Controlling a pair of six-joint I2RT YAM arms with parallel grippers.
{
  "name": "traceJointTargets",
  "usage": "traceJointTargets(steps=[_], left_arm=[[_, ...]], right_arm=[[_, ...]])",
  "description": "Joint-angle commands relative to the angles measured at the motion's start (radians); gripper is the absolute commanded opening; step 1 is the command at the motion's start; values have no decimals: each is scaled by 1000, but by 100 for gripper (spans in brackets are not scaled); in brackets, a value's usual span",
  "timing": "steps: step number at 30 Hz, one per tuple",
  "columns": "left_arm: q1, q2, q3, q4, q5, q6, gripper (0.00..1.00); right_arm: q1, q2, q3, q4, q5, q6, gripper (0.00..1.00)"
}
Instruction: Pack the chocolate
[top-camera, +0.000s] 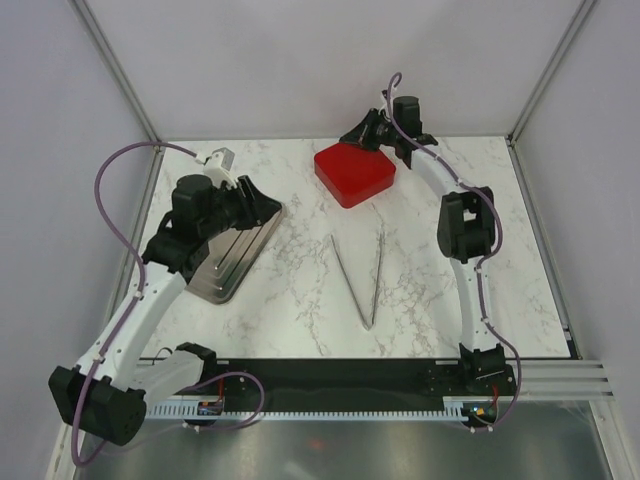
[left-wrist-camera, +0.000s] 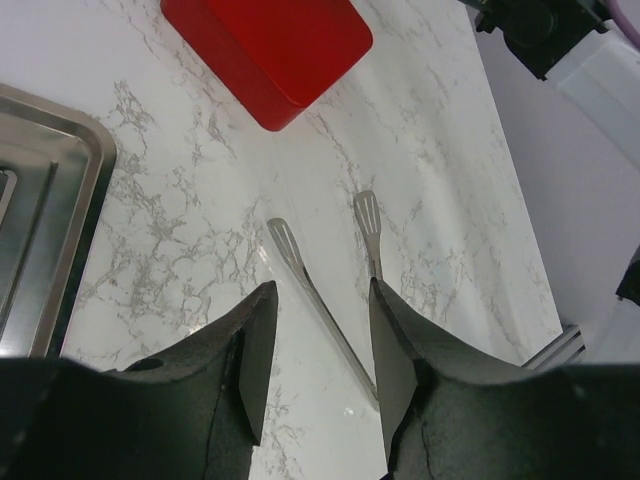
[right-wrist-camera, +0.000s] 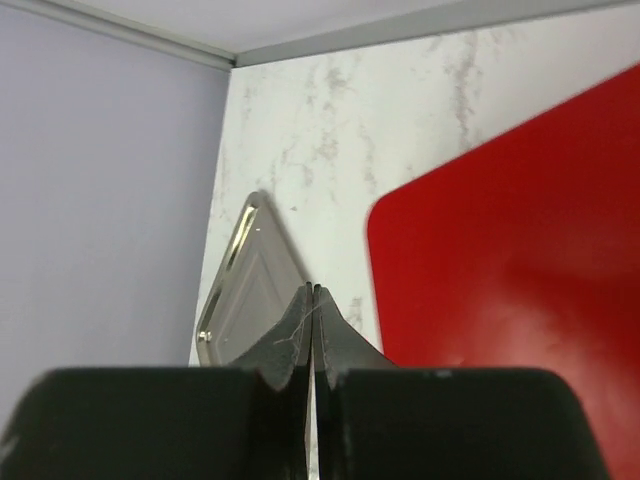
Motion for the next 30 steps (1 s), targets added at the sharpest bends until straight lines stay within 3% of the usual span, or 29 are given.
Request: traceJointTargets(steps=[1,4,5,6,8,9,10,11,13,20,30], left_arm=[[2,-88,32,-13,-6,79,51],[2,-134,39,-33,18,98,55],[2,-144,33,-34,28,99,58],[2,-166,30,-36,38,99,60],[0,-184,24,-37,69,98,67],[0,-190,22,-39,81,99,73],[0,-206,22,-43,98,99,86],[0,-215,18,-45,103,101,91],[-1,-230,7,-45,106,113,99],[-1,-275,-63,-54,86,178,100],[-1,-322,-162,-20,104,228,100]], right_arm=[[-3,-272,-93,25,-15,-80,4],[6,-479,-332,-38,40,-172,19],[12,-600,-486,-47,95,-232,25],[26,-660,-561,-49,122,-263,38],[40,-819,-732,-85,201,-331,53],[47,-868,-774,-113,231,-349,73],[52,-912,-843,-163,263,-361,87],[54,-998,-876,-188,287,-373,98],[61,-1082,-945,-219,347,-392,98],[69,-1460,-1284,-276,436,-367,98],[69,-1630,-1390,-343,487,-379,98]])
